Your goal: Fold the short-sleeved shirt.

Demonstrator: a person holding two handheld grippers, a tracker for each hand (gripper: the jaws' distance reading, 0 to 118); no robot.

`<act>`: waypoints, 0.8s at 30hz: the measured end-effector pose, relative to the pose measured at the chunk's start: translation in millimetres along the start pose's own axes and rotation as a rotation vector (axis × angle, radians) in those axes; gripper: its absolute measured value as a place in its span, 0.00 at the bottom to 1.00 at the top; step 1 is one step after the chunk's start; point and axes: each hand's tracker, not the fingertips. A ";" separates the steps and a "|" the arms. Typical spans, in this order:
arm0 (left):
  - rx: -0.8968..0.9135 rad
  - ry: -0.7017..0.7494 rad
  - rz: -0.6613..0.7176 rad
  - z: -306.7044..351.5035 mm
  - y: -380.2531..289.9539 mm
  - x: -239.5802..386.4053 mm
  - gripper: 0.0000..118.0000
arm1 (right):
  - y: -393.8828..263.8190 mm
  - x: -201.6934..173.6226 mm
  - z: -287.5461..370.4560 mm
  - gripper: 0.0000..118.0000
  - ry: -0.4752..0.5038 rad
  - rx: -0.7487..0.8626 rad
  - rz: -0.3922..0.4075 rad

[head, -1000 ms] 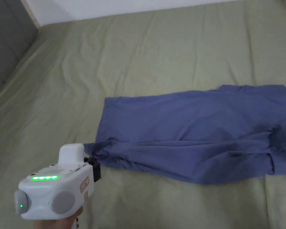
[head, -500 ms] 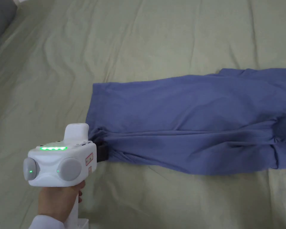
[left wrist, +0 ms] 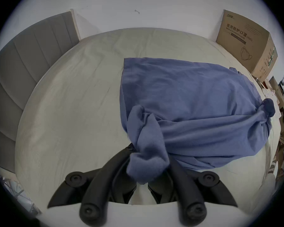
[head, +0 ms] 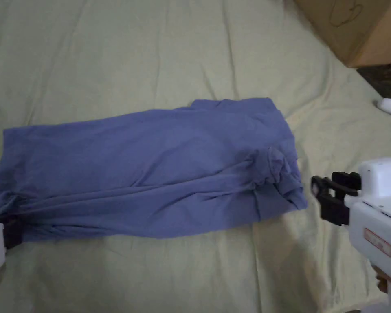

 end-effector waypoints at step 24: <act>-0.027 -0.006 -0.058 19.9 12.0 0.9 0.08 | 5.1 -1.4 -80.9 0.12 0.173 -0.257 -0.020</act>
